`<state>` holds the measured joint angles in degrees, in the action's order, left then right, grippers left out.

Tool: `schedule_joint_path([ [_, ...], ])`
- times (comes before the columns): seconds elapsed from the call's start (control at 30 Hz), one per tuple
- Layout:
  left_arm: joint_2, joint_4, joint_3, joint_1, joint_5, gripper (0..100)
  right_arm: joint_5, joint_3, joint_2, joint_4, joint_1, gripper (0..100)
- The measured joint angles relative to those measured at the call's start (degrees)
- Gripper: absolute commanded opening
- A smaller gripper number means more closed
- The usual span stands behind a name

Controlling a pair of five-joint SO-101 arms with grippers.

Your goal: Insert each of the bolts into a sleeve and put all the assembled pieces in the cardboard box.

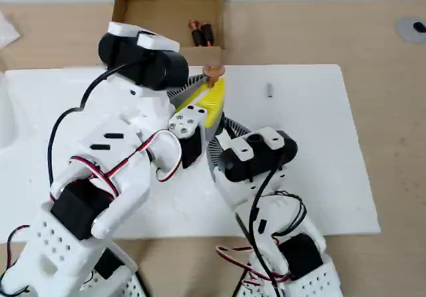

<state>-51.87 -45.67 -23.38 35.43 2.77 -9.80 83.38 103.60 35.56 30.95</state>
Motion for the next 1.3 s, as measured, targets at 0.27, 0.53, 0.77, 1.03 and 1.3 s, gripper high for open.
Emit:
schedule_joint_path([
  [0.27, 0.0, 2.9, -1.2, 0.0, 0.0, 0, 0.0, 0.0, 0.0, 0.0, 0.0, 0.9],
  [0.53, 0.0, 5.9, -5.6, 0.0, -2.1, 0, 0.0, 0.0, 0.0, 0.0, 0.0, 0.9],
  [0.77, 0.0, 8.1, -6.2, -0.3, -2.5, 0, 0.0, 0.0, 0.0, 0.0, 0.0, 0.9],
  [1.03, 0.0, 11.1, -8.4, -1.3, -3.8, 0, 0.0, 0.0, 0.0, 0.0, 0.0, 0.9],
  [1.3, 0.0, 13.5, -11.3, -1.4, -3.9, 0, 0.0, 0.0, 0.0, 0.0, 0.0, 0.9],
])
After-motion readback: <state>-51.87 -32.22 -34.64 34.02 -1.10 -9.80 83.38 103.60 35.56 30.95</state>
